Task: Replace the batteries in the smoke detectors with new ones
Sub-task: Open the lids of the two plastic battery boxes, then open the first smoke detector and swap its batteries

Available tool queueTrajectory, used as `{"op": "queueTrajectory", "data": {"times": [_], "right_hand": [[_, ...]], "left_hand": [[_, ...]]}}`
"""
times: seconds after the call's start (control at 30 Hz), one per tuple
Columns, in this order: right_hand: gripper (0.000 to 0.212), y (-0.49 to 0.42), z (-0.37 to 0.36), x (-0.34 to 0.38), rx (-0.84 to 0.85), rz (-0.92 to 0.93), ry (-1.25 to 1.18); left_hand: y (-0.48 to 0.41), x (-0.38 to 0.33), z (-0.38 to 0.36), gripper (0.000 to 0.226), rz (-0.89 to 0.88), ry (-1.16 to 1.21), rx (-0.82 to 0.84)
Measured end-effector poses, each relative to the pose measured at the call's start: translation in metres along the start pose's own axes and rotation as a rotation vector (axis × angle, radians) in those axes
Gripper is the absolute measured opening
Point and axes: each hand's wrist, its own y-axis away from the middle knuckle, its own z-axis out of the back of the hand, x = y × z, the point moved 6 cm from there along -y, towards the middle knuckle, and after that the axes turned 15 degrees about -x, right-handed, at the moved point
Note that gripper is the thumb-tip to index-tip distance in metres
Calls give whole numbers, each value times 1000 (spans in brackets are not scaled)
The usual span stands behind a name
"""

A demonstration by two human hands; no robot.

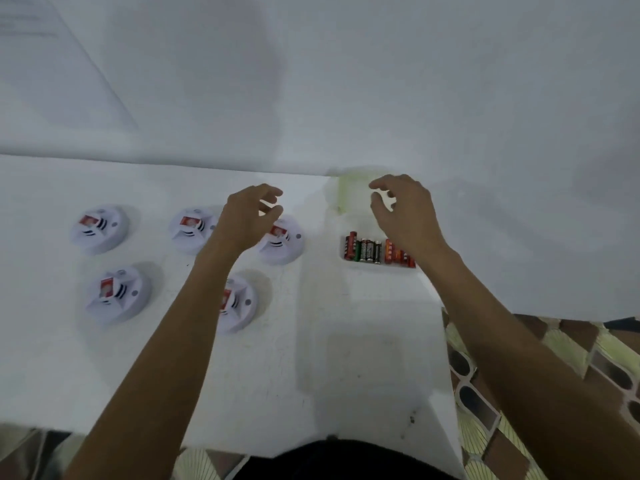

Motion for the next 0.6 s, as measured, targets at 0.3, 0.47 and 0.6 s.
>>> {"op": "queueTrajectory", "data": {"times": [0.3, 0.47, 0.6], "right_hand": [[24, 120, -82, 109, 386, -91, -138], [36, 156, -124, 118, 628, -205, 37], [36, 163, -130, 119, 515, -397, -85]], "left_hand": [[108, 83, 45, 79, 28, -154, 361], [134, 100, 41, 108, -36, -183, 469], [135, 99, 44, 103, -152, -179, 380]]}}
